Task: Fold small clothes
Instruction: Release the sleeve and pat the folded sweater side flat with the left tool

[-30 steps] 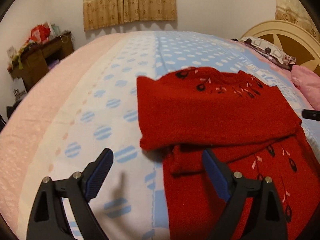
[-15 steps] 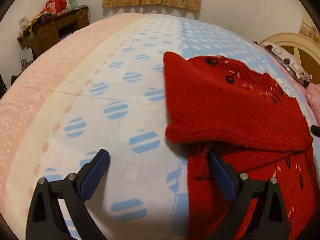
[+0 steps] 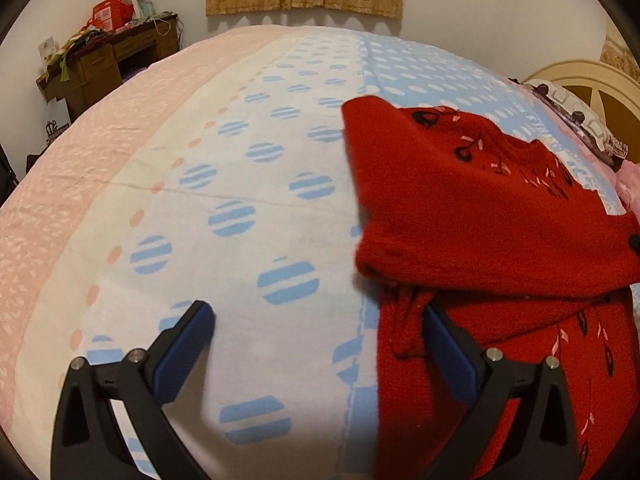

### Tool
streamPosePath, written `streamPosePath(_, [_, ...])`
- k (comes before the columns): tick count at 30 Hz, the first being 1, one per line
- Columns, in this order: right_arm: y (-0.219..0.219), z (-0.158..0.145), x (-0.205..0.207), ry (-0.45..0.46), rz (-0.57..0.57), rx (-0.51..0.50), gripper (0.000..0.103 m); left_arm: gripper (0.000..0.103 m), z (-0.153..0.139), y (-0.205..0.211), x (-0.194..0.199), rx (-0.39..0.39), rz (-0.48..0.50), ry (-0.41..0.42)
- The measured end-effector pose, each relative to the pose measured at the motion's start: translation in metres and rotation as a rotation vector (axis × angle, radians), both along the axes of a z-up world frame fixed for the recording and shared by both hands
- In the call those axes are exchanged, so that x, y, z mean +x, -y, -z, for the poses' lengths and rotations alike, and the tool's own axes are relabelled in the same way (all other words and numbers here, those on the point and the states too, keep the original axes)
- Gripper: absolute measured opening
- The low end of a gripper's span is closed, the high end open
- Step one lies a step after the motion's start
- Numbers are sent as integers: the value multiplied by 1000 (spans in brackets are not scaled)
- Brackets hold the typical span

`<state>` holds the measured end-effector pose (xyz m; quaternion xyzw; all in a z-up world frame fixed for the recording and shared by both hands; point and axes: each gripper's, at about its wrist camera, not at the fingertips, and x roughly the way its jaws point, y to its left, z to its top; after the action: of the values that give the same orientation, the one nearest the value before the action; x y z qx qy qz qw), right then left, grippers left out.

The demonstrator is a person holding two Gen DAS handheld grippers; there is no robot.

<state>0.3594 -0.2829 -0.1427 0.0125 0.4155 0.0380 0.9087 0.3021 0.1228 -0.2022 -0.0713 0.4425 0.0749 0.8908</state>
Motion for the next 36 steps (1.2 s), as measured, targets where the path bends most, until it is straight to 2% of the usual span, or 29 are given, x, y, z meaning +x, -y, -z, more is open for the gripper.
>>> streamPosePath(2, [4,0,0,2,-2,-2,7,103,-1,0,2,-2,8,-2])
streamPosePath(5, [3,1,-1,-6,-11,7,7,103,-8,-3,3,-47,2,61])
streamPosePath(6, [1,0,-1,-2,-22,14,7,103,-7,-1,7,-63,32,59])
streamPosePath(9, [-13,-10,-6,38,-63,19,7,103,0,10,24,-14,72,-3])
streamPosePath(10, [-17,-13,-7,50,-74,18,7,103,-2,8,25,-6,54,3])
streamPosePath(11, [-19,-17,-8,60,-80,11,7,103,-2,0,24,-3,-6,7])
streamPosePath(12, [-20,-20,-8,63,-78,1,7,103,-1,-10,24,-33,-49,0])
streamPosePath(14, [-16,-16,-6,49,-61,-8,7,103,-1,-26,16,-141,-85,44])
streamPosePath(15, [-12,-12,-3,30,-47,-20,7,103,-1,-28,13,-145,-92,47])
streamPosePath(18, [-3,15,6,-48,-4,-60,7,103,1,-18,13,-65,-66,14])
streamPosePath(20, [3,32,12,-104,-5,-58,7,103,1,-16,12,-55,-54,7])
streamPosePath(23, [7,31,8,-92,-15,-46,8,103,-1,-19,3,-72,-55,6])
streamPosePath(24, [8,27,7,-96,-16,-36,15,103,-2,-22,-3,-80,-65,3])
streamPosePath(27, [11,19,1,-96,6,-99,86,103,-8,-32,-17,-102,-105,-14])
streamPosePath(29, [15,9,-8,-67,-10,-91,86,103,-13,-39,-28,-92,-151,-16])
streamPosePath(32, [10,-4,-15,-34,-48,-51,86,103,-27,-43,-38,-106,-153,37])
streamPosePath(36, [-19,-9,-15,2,-169,32,86,103,-41,-24,-16,-62,-92,66])
